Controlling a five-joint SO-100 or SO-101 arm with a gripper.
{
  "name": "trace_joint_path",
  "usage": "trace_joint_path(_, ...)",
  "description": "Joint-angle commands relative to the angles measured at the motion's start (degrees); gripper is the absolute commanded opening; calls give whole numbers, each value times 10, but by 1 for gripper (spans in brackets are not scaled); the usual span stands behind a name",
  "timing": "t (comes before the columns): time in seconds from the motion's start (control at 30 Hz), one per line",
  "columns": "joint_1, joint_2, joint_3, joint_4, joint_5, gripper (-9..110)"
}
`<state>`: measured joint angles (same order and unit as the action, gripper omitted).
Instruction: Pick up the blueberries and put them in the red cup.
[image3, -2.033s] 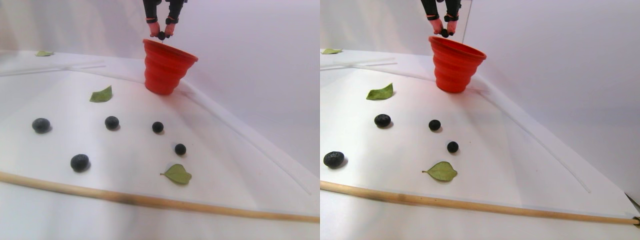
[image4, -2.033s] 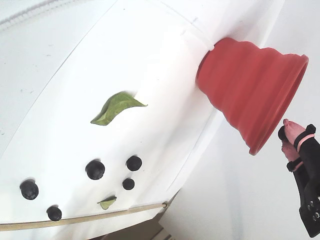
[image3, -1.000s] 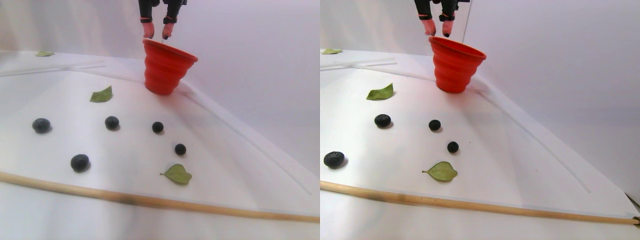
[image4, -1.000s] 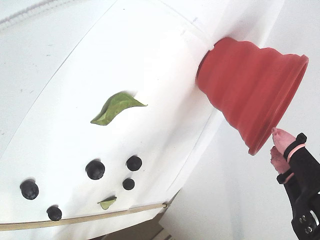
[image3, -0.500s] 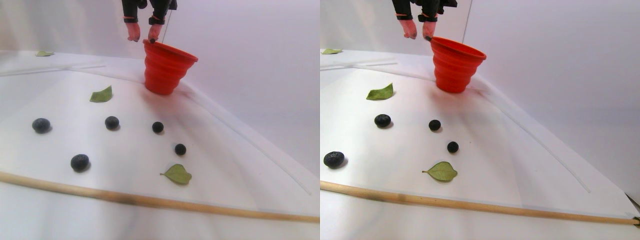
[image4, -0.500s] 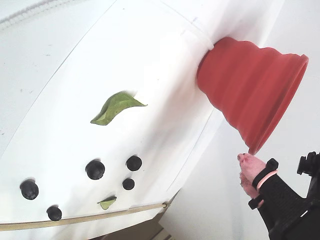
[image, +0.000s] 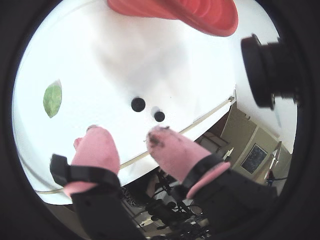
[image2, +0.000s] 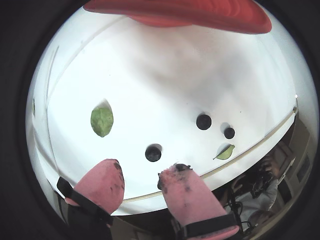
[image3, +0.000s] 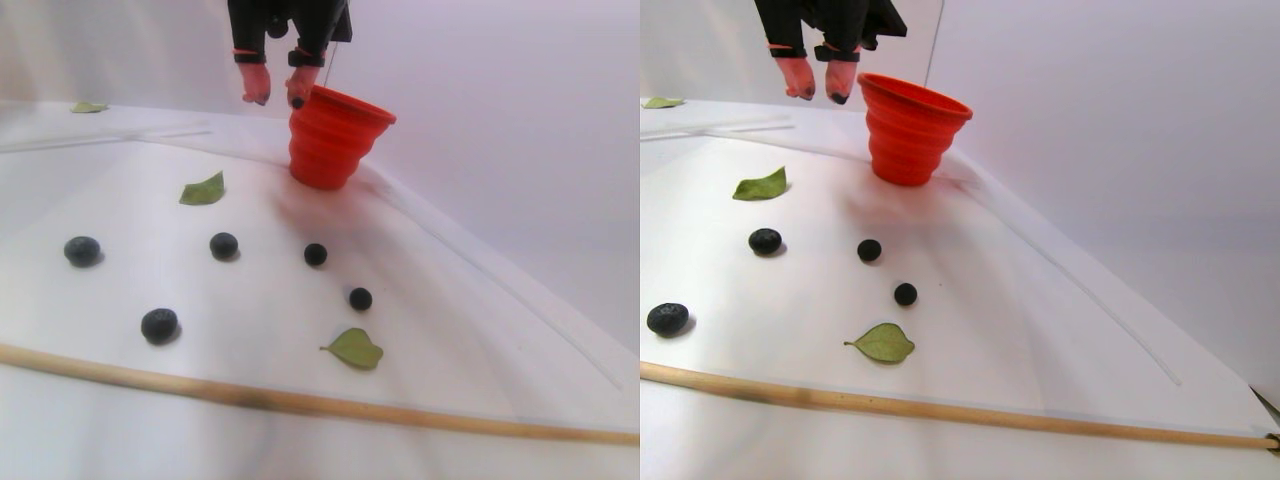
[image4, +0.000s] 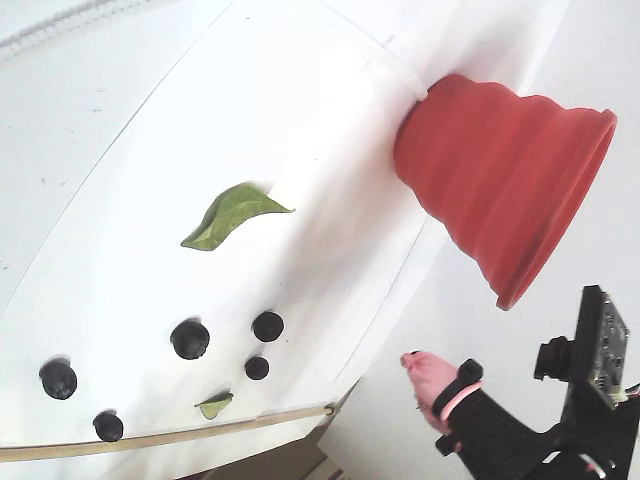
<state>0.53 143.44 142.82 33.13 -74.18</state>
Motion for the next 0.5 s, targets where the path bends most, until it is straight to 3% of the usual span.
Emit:
trace_joint_path(0.0, -1, 60, 11, -2, 0, 14)
trace_joint_path(0.47, -18, 46, 100, -67, -2, 14)
